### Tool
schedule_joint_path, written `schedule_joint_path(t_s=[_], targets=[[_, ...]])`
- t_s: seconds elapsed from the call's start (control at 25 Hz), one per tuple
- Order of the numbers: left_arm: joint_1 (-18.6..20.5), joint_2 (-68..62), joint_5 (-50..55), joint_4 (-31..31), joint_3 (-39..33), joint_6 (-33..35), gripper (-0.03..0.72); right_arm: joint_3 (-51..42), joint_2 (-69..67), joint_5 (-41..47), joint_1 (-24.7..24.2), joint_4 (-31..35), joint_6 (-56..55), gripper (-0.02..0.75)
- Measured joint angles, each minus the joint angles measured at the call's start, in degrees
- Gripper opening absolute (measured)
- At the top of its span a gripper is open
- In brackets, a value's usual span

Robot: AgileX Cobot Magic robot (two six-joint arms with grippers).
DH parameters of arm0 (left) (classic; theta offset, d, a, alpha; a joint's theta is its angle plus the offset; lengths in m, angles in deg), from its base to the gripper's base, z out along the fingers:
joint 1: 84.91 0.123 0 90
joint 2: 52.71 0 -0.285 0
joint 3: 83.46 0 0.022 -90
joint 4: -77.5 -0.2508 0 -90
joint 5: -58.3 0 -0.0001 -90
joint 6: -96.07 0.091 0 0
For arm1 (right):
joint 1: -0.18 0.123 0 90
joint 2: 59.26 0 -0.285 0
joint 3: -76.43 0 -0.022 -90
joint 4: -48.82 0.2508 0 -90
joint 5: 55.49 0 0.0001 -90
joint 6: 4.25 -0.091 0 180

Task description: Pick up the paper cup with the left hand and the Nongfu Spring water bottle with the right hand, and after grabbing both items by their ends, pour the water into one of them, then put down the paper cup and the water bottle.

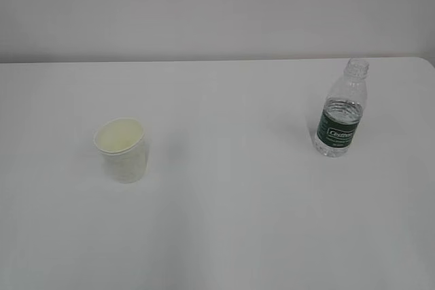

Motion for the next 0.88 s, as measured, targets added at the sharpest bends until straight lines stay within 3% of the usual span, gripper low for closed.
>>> schedule_joint_path(t_s=[0.88], targets=[[0.00, 0.00, 0.00, 0.00, 0.00, 0.00, 0.443, 0.00, 0.00, 0.00, 0.00, 0.00, 0.00, 0.552]])
